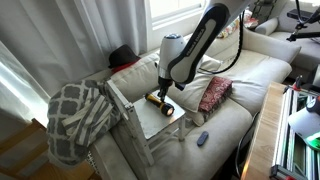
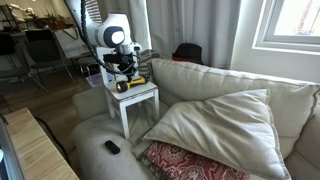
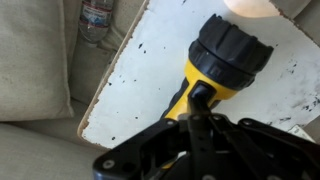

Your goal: Switch off the flashlight

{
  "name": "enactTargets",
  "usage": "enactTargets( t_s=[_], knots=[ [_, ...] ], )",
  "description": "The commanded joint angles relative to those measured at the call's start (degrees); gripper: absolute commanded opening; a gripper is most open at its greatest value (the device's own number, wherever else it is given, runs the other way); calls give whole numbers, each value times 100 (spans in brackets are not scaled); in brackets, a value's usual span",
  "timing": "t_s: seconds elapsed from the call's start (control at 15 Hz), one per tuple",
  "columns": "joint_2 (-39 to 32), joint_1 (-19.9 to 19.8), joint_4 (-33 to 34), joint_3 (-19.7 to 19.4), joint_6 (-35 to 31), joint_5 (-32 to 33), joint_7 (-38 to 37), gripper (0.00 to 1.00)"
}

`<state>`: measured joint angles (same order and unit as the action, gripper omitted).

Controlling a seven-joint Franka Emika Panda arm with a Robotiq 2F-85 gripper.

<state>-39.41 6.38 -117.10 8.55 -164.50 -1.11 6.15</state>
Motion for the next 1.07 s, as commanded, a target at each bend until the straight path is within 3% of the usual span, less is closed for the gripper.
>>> enactTargets(
  t_s=[0.0,1.0],
  knots=[
    [121,34,-286,-20,-323,30,-189,0],
    [348,-19,-524,81,-488,22,-148,0]
  ],
)
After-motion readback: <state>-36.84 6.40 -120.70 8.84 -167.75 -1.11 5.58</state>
